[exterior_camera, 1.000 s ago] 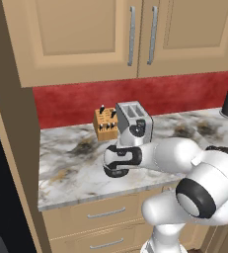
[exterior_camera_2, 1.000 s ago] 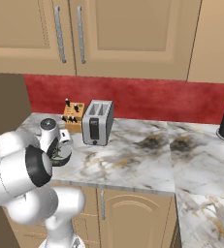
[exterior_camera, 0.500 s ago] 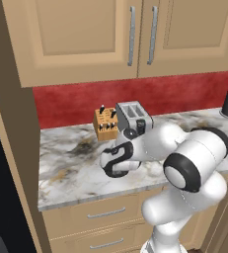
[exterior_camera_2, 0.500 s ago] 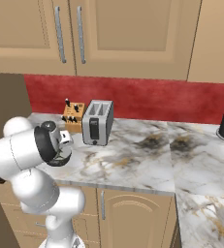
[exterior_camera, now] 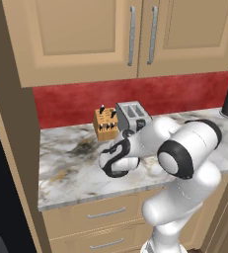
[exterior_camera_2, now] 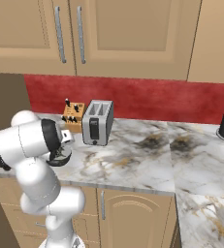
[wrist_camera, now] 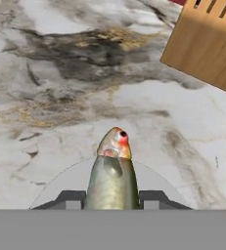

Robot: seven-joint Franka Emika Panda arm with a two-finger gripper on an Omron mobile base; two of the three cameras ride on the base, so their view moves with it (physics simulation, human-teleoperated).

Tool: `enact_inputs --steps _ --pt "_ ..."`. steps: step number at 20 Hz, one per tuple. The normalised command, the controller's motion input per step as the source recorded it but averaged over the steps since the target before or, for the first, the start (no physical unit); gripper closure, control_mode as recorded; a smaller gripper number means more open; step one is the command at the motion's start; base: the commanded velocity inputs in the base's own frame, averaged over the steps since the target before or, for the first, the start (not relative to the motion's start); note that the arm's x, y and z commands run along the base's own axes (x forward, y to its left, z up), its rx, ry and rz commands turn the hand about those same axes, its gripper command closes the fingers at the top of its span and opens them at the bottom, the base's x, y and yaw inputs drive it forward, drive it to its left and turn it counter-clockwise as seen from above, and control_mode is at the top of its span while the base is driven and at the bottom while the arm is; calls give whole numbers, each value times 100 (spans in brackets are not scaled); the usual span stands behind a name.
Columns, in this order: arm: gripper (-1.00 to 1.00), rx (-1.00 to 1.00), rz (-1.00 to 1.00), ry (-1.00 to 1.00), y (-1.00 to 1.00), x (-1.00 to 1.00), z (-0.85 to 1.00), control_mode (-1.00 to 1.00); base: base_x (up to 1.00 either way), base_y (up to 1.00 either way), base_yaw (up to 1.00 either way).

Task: Take the fish from the fridge and place it on the digital scale on the counter by the fridge. Wait a few seconds for a reading, then move it to the plate on the dining counter.

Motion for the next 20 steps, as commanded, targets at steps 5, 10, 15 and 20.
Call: enact_inputs --steps 5,10,15,20 --pt "-100 0 0 -1 0 19 0 -100 0 0 0" --pt "-100 0 0 0 0 2 0 -100 0 0 0" --pt "-100 2 0 -4 0 -40 55 -100 0 0 0" --pt "-100 8 -1 -7 -3 -87 98 -100 0 0 0"
